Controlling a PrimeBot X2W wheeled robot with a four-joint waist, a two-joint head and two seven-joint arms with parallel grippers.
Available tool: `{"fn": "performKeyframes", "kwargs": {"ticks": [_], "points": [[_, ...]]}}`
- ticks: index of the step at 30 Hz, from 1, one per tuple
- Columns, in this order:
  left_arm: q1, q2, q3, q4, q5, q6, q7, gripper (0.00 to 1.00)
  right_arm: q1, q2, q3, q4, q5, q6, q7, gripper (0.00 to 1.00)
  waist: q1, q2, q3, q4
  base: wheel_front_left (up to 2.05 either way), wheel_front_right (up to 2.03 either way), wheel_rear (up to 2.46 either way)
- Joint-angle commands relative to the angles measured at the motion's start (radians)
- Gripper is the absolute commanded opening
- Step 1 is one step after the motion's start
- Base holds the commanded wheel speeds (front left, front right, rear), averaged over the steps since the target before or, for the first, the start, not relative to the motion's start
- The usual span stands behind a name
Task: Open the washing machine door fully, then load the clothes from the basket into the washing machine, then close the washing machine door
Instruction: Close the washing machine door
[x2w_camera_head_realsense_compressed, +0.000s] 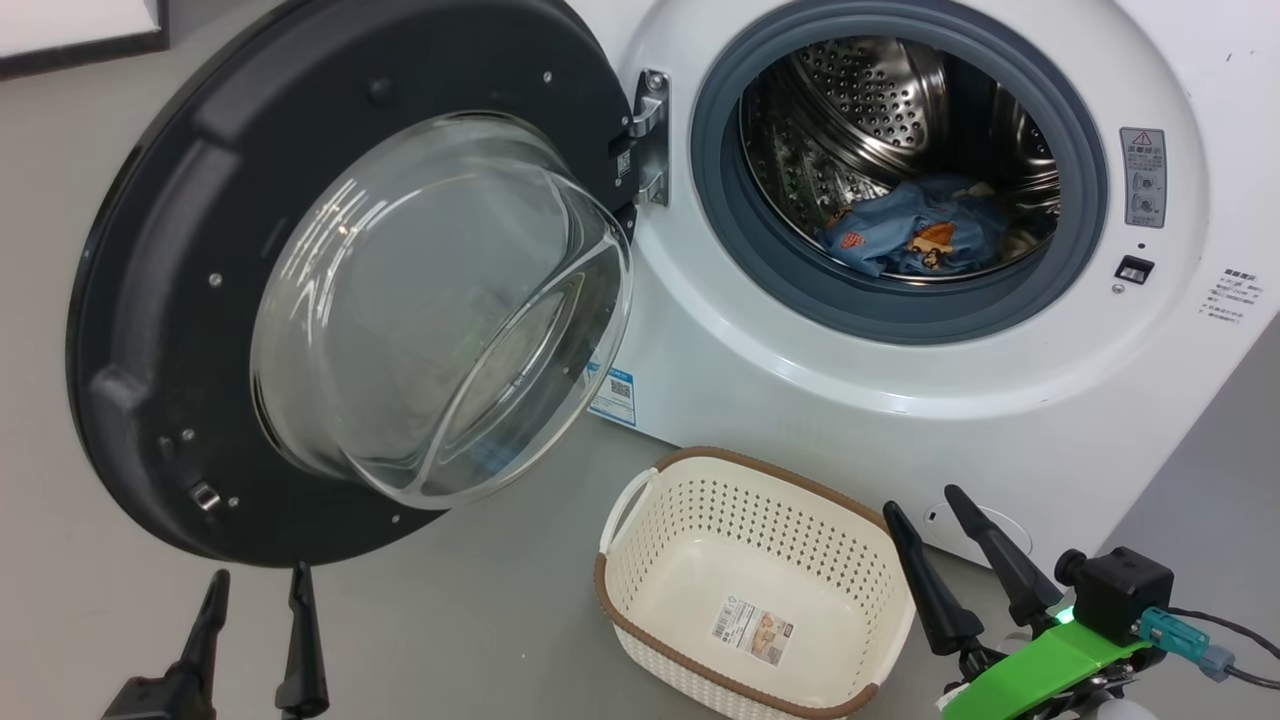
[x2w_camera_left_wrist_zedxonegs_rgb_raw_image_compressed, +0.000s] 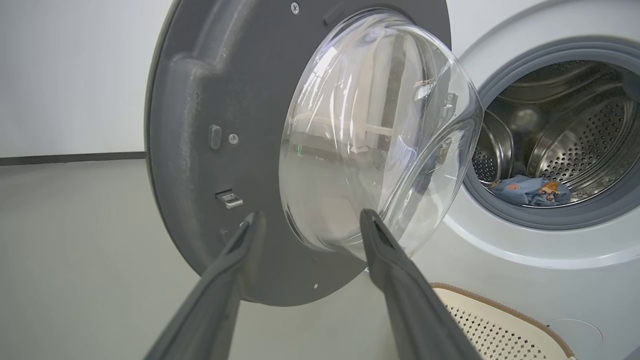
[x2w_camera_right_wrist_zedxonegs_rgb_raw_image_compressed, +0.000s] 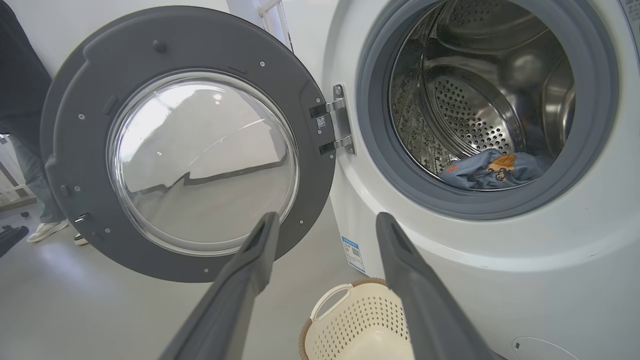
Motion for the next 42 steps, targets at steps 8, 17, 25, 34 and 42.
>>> {"fn": "performKeyframes", "kwargs": {"ticks": [8, 17, 25, 34, 42], "points": [[-0.014, 0.013, 0.036, -0.034, -0.004, 0.01, -0.006, 1.0, -0.012, -0.011, 0.033, -0.024, 0.013, 0.002, -0.005, 1.0, 0.0, 0.0, -0.001, -0.016, 0.0, 0.0, 0.0], [-0.016, 0.015, 0.045, -0.037, 0.003, 0.004, -0.006, 1.0, -0.012, -0.01, 0.035, -0.022, 0.012, 0.002, -0.005, 1.0, 0.0, 0.0, -0.003, -0.028, 0.0, 0.0, 0.0], [-0.015, 0.017, 0.05, -0.038, 0.007, -0.001, -0.006, 1.0, -0.009, -0.007, 0.034, -0.024, 0.01, 0.002, -0.005, 1.0, 0.0, 0.0, -0.002, -0.031, 0.0, 0.0, 0.0], [-0.015, 0.017, 0.051, -0.037, 0.009, -0.004, -0.006, 1.0, -0.012, -0.009, 0.035, -0.023, 0.011, 0.002, -0.005, 1.0, 0.0, 0.0, 0.002, -0.036, 0.0, 0.0, 0.0], [-0.018, 0.019, 0.051, -0.036, 0.012, -0.005, -0.006, 1.0, -0.011, -0.005, 0.03, -0.021, 0.013, 0.002, -0.005, 1.0, 0.0, 0.0, 0.001, -0.039, 0.0, 0.0, 0.0]]}}
